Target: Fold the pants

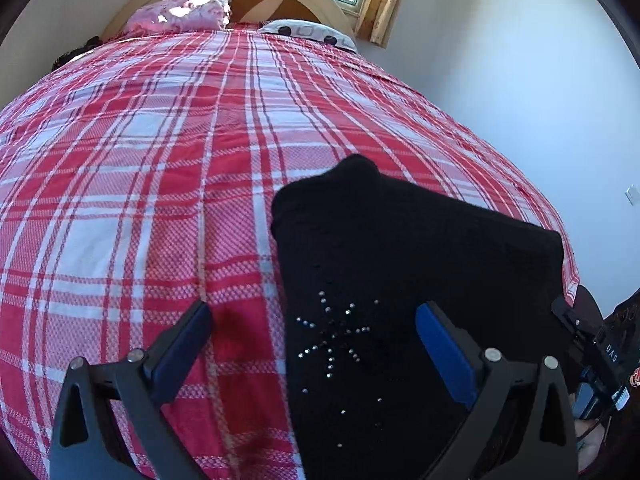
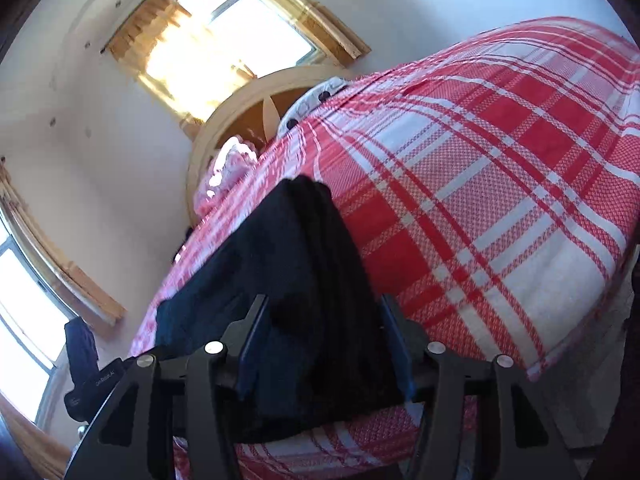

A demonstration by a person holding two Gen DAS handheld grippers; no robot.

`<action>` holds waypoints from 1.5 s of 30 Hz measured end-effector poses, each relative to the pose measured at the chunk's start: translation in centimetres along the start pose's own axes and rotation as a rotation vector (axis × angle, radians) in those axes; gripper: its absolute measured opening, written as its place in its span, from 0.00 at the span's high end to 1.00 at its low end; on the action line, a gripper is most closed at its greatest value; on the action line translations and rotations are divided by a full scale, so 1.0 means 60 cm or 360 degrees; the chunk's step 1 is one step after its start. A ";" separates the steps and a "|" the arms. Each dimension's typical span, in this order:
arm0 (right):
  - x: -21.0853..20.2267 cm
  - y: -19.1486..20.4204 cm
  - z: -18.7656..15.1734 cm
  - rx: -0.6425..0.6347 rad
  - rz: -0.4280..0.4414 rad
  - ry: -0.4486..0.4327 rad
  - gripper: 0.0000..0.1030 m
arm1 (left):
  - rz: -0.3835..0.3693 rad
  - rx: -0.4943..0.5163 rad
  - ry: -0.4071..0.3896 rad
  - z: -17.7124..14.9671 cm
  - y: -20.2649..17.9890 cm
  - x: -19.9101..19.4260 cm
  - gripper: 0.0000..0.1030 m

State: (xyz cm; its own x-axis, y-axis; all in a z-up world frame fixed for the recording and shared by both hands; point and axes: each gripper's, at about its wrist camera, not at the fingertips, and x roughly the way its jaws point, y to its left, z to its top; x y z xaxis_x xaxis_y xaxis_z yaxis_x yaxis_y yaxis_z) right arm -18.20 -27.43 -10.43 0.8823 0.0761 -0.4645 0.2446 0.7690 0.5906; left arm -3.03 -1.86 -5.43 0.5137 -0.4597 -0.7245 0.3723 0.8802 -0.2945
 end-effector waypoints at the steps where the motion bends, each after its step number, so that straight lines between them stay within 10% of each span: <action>1: 0.001 0.006 0.001 -0.0030 -0.0027 0.0020 0.45 | 0.0002 0.0001 -0.0004 0.000 -0.001 0.000 0.00; 8: -0.014 0.008 0.011 -0.0145 -0.0216 0.0012 0.40 | -0.0045 -0.0056 0.0016 0.001 0.006 0.002 0.00; 18: 0.008 0.019 -0.012 -0.0014 0.0156 0.0240 0.34 | -0.0136 -0.0030 0.0055 0.000 -0.001 0.004 0.04; 26: 0.020 -0.054 -0.017 0.0418 0.0382 0.0186 0.64 | -0.0066 0.0123 0.0006 0.002 -0.025 -0.013 0.30; 28: 0.015 -0.030 -0.019 0.0262 0.0276 0.0180 0.64 | -0.0048 0.0209 -0.0012 0.004 -0.043 -0.020 0.60; 34: 0.019 0.033 -0.014 -0.0062 -0.0018 0.0186 0.65 | 0.0050 0.0296 -0.0012 0.006 -0.064 -0.021 0.77; 45: 0.009 0.099 -0.003 -0.0283 -0.0154 0.0108 0.66 | 0.0050 0.0298 -0.0044 0.014 -0.065 -0.042 0.84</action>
State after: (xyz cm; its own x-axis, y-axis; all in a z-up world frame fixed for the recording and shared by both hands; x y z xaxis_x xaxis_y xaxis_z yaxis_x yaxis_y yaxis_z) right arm -16.34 -22.72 -7.27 0.8276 0.0341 -0.5603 0.2469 0.8743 0.4178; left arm -5.13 -4.23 -1.95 0.5474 -0.4377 -0.7133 0.4919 0.8578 -0.1490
